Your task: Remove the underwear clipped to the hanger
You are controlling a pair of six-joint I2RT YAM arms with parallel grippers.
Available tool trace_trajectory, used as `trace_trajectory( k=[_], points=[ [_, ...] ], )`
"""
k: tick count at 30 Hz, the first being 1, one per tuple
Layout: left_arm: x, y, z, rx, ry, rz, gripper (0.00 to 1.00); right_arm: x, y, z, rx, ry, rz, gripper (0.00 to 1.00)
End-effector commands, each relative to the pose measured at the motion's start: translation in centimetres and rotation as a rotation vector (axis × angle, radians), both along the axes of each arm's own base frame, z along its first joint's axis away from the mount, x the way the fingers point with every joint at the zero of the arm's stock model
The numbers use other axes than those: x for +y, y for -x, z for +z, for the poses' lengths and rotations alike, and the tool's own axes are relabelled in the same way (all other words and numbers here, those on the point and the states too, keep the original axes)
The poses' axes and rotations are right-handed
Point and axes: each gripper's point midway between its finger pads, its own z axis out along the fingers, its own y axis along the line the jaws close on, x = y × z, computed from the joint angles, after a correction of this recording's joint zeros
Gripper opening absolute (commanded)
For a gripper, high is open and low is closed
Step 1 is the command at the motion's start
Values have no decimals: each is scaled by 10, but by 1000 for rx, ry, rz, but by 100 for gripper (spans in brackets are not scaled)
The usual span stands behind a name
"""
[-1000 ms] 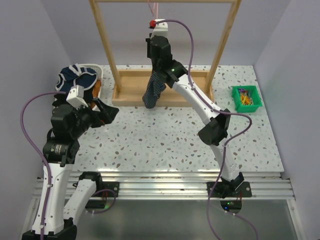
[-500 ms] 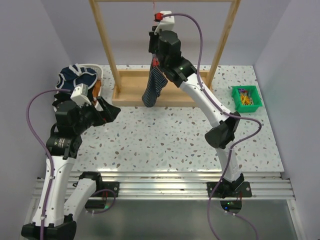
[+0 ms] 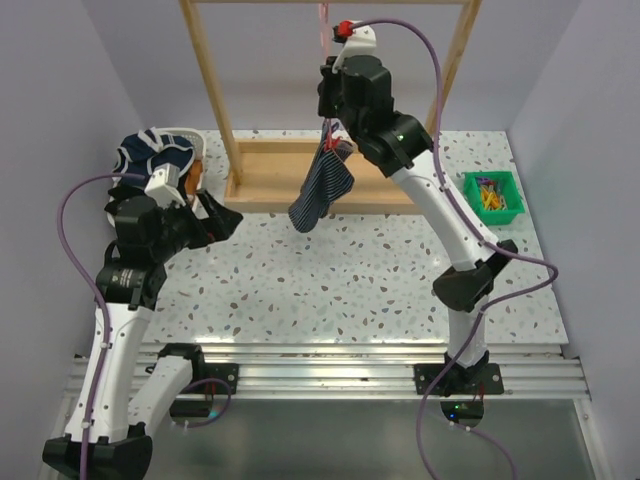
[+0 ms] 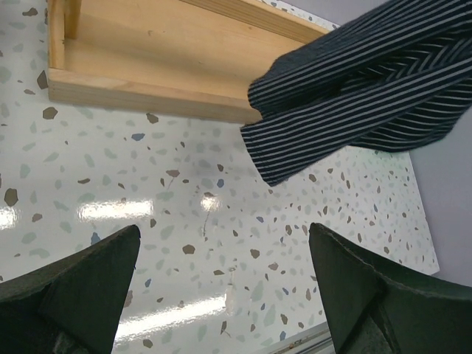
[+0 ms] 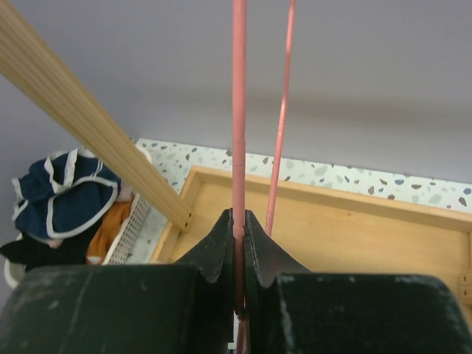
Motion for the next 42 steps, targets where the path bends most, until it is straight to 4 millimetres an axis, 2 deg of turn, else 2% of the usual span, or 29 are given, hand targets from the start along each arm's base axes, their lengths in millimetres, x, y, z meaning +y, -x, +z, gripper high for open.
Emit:
trace_trajectory(
  k=[1, 2, 4, 5, 6, 7, 9, 11, 14, 15, 16, 17, 19, 20, 22, 24, 28, 30, 32, 33, 34, 35, 36, 37, 38, 40, 42],
  points=[
    [-1, -11, 18, -75, -22, -27, 100, -14, 33, 29, 22, -49, 79, 0],
    [-1, -12, 19, -73, -25, -28, 100, -15, 40, 13, 90, -18, 95, 0],
    [-2, -15, 24, -77, -23, -33, 100, -19, 49, 4, 151, -1, 122, 0],
    [-3, -15, 27, -84, -20, -40, 100, -22, 60, -12, 217, 29, 135, 0],
    [-4, -16, 27, -81, -19, -44, 100, -28, 74, -9, 235, 26, 157, 0],
    [-5, -15, 31, -89, -16, -46, 100, -24, 83, -34, 309, 59, 202, 0],
    [-7, -13, 33, -95, -12, -64, 100, -30, 107, -59, 413, 106, 247, 0],
    [-12, -10, 35, -97, -2, -95, 100, -42, 145, -92, 567, 168, 312, 0],
    [-23, -3, 33, -95, 25, -163, 100, -63, 194, -117, 711, 204, 364, 0],
    [-28, -2, 30, -96, 40, -192, 100, -68, 209, -133, 777, 220, 386, 0],
    [-32, 1, 30, -102, 53, -219, 100, -77, 225, -126, 775, 205, 401, 0],
    [-39, 8, 31, -109, 75, -266, 100, -85, 239, -132, 832, 206, 395, 0],
    [-46, 11, 24, -107, 107, -310, 100, -97, 260, -130, 862, 187, 387, 0],
    [-52, 17, 28, -126, 136, -352, 100, -103, 267, -135, 897, 190, 369, 0],
    [-57, 21, 15, -97, 170, -381, 100, -104, 276, -145, 957, 192, 375, 0],
    [-65, 27, 11, -99, 219, -426, 100, -90, 284, -157, 1014, 166, 423, 0],
    [-70, 32, 13, -93, 238, -451, 100, -86, 277, -154, 970, 124, 375, 0],
    [-72, 33, 16, -93, 237, -452, 100, -84, 280, -156, 973, 111, 394, 0],
    [-78, 33, 18, -97, 222, -456, 100, -77, 281, -152, 967, 67, 413, 0],
    [-88, 38, 21, -94, 217, -483, 100, -76, 283, -150, 954, 43, 419, 0],
    [-93, 38, 19, -84, 210, -485, 100, -66, 280, -142, 931, -32, 436, 0],
    [-104, 36, 15, -57, 200, -488, 100, -64, 283, -144, 935, -58, 441, 0],
    [-103, 30, 14, -45, 200, -464, 100, -62, 281, -145, 939, -71, 433, 0],
    [-116, 35, 12, -30, 199, -500, 100, -63, 281, -146, 937, -76, 420, 0],
    [-119, 26, 6, -3, 189, -465, 100, -67, 277, -147, 919, -69, 389, 0],
    [-129, 25, 7, 2, 181, -469, 100, -71, 275, -147, 893, -79, 365, 0],
    [-133, 16, 6, 8, 179, -439, 100, -66, 276, -149, 888, -93, 394, 0]
  ],
)
